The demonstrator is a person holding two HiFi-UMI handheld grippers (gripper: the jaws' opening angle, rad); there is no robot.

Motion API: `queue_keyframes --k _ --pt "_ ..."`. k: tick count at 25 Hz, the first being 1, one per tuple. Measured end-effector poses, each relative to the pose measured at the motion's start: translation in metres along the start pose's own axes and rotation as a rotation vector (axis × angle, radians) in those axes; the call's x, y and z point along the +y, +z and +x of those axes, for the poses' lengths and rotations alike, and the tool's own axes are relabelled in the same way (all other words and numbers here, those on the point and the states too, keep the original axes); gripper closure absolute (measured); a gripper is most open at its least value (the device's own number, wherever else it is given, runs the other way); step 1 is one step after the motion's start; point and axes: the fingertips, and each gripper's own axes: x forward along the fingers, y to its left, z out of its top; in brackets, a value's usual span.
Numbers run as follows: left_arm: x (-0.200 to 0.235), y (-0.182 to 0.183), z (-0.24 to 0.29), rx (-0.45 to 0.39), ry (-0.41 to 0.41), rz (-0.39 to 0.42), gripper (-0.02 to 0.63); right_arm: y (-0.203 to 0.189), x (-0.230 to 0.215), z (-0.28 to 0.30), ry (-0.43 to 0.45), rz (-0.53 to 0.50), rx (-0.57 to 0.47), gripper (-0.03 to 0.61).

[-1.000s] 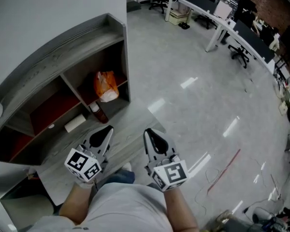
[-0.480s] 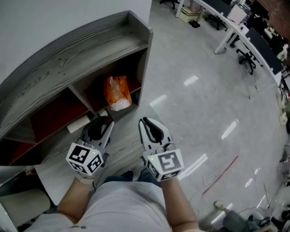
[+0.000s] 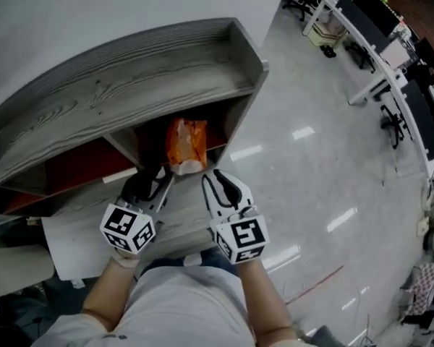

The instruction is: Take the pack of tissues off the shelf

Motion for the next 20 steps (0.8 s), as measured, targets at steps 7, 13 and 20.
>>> queue_keyframes --k 7,13,20 --pt "0.008 -0.022 0.025 0.031 0.108 -0.048 0.463 -0.013 -0.015 0.033 0.120 -0.049 0.075 0.477" --pt "0.014 -0.037 0.041 0.037 0.169 -0.066 0.457 -0.023 -0.012 0.056 0.205 -0.102 0.133 0.465" --pt "0.019 -0.041 0.044 0.042 0.187 -0.070 0.501 -0.032 -0.009 0.065 0.214 -0.113 0.150 0.497"
